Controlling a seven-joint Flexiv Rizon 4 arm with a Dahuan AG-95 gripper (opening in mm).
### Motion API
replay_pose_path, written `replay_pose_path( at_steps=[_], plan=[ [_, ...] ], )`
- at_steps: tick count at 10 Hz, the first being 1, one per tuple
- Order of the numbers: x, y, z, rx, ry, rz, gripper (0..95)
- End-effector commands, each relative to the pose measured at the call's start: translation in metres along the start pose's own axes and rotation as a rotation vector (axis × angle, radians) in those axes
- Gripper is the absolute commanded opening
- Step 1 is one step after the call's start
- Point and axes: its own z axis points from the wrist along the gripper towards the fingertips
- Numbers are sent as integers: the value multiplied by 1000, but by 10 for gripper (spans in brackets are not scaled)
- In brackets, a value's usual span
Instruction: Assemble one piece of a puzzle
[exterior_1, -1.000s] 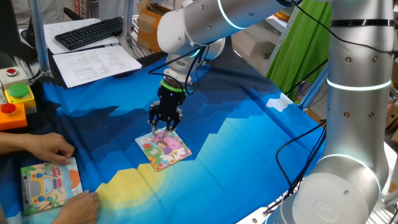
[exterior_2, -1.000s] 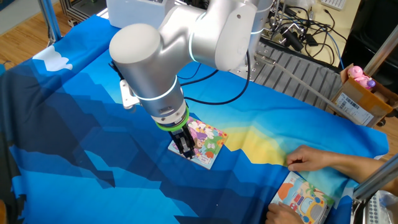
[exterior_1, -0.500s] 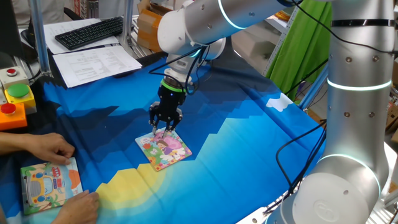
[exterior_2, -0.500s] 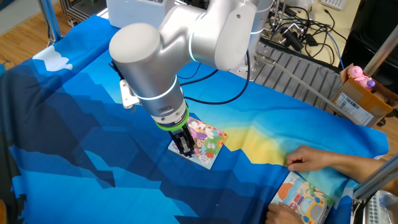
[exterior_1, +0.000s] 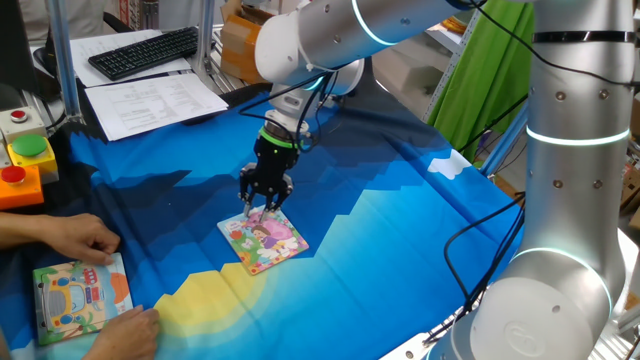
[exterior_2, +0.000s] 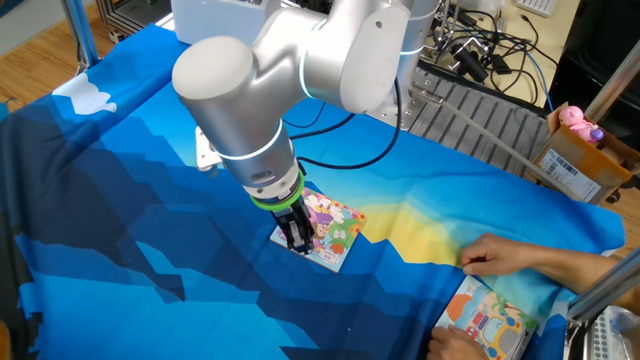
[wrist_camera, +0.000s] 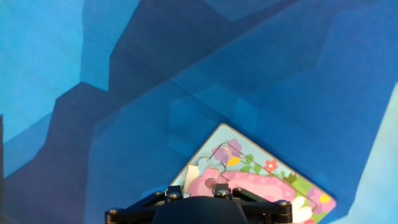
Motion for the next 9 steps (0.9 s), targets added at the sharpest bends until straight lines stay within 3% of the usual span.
replay_pose_path(
  at_steps=[1,9],
  plan=[
    [2,-2,-3,-1,6,49,0],
    [5,-5,-4,-8,7,142,0]
  ],
)
